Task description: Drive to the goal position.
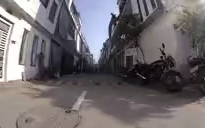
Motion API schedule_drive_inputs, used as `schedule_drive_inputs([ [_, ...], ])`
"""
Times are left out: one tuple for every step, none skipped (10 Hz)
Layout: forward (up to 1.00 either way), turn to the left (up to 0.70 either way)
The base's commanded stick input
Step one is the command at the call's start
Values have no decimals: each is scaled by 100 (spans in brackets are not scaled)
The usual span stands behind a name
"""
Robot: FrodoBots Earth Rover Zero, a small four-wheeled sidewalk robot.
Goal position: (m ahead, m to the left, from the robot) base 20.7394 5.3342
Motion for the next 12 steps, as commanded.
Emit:
schedule_drive_inputs([
  [100, 0],
  [100, 0],
  [99, 0],
  [91, 0],
  [85, 0],
  [85, 0],
  [85, 0],
  [85, 0],
  [85, 0],
  [85, 0],
  [85, -3],
  [85, -33],
])
